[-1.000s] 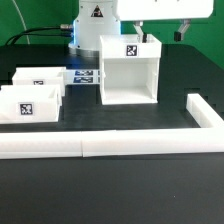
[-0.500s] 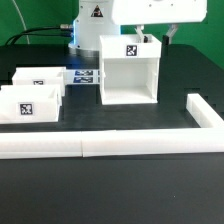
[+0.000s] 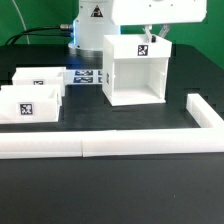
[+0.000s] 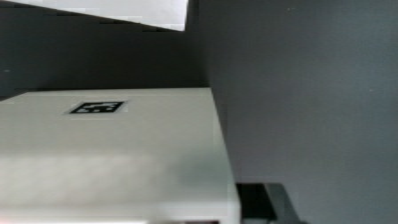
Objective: Assemble drawer
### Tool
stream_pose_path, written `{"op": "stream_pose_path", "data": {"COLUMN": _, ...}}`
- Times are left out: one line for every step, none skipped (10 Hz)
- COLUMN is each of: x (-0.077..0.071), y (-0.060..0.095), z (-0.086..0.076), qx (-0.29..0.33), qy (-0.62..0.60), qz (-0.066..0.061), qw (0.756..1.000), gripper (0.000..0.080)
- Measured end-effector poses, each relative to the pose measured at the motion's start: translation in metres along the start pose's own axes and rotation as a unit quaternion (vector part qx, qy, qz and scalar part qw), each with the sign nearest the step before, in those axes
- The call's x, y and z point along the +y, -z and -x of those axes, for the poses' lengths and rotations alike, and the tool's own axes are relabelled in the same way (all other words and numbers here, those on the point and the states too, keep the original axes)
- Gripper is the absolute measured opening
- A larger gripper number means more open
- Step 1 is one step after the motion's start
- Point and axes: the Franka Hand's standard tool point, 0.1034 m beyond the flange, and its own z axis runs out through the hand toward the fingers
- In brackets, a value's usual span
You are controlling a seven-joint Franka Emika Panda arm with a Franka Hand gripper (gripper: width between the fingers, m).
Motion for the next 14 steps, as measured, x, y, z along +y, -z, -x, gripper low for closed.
{"op": "stream_pose_path", "data": {"x": 0.000, "y": 0.000, "z": 0.000, "qx": 0.000, "qy": 0.000, "qz": 0.000, "qw": 1.000, "gripper": 0.0039}}
{"op": "stream_pose_path", "data": {"x": 0.000, "y": 0.000, "z": 0.000, "qx": 0.000, "qy": 0.000, "qz": 0.000, "qw": 1.000, "gripper": 0.0039}}
{"op": "stream_pose_path", "data": {"x": 0.000, "y": 0.000, "z": 0.000, "qx": 0.000, "qy": 0.000, "qz": 0.000, "qw": 1.000, "gripper": 0.0039}}
{"op": "stream_pose_path", "data": {"x": 0.000, "y": 0.000, "z": 0.000, "qx": 0.000, "qy": 0.000, "qz": 0.000, "qw": 1.000, "gripper": 0.0039}}
{"op": "stream_pose_path", "data": {"x": 0.001, "y": 0.000, "z": -0.003, "qx": -0.001, "qy": 0.005, "qz": 0.000, "qw": 1.000, "gripper": 0.0039}}
{"op": "stream_pose_path", "data": {"x": 0.006, "y": 0.001, "z": -0.018, "qx": 0.003, "qy": 0.011, "qz": -0.003, "qw": 1.000, "gripper": 0.0039}}
{"op": "stream_pose_path", "data": {"x": 0.011, "y": 0.002, "z": -0.038, "qx": 0.011, "qy": 0.013, "qz": -0.006, "qw": 1.000, "gripper": 0.0039}}
{"op": "stream_pose_path", "data": {"x": 0.016, "y": 0.003, "z": -0.058, "qx": 0.017, "qy": 0.014, "qz": -0.008, "qw": 1.000, "gripper": 0.0039}}
{"op": "stream_pose_path", "data": {"x": 0.023, "y": 0.004, "z": -0.084, "qx": 0.026, "qy": 0.010, "qz": -0.010, "qw": 1.000, "gripper": 0.0039}}
{"op": "stream_pose_path", "data": {"x": 0.029, "y": 0.005, "z": -0.105, "qx": 0.034, "qy": 0.000, "qz": -0.014, "qw": 0.999, "gripper": 0.0039}}
{"op": "stream_pose_path", "data": {"x": 0.033, "y": 0.006, "z": -0.121, "qx": 0.041, "qy": -0.005, "qz": -0.015, "qw": 0.999, "gripper": 0.0039}}
{"op": "stream_pose_path", "data": {"x": 0.036, "y": 0.007, "z": -0.134, "qx": 0.047, "qy": -0.009, "qz": -0.015, "qw": 0.999, "gripper": 0.0039}}
{"op": "stream_pose_path", "data": {"x": 0.035, "y": 0.007, "z": -0.139, "qx": 0.050, "qy": -0.010, "qz": -0.016, "qw": 0.999, "gripper": 0.0039}}
{"op": "stream_pose_path", "data": {"x": 0.035, "y": 0.007, "z": -0.139, "qx": 0.051, "qy": -0.011, "qz": -0.016, "qw": 0.998, "gripper": 0.0039}}
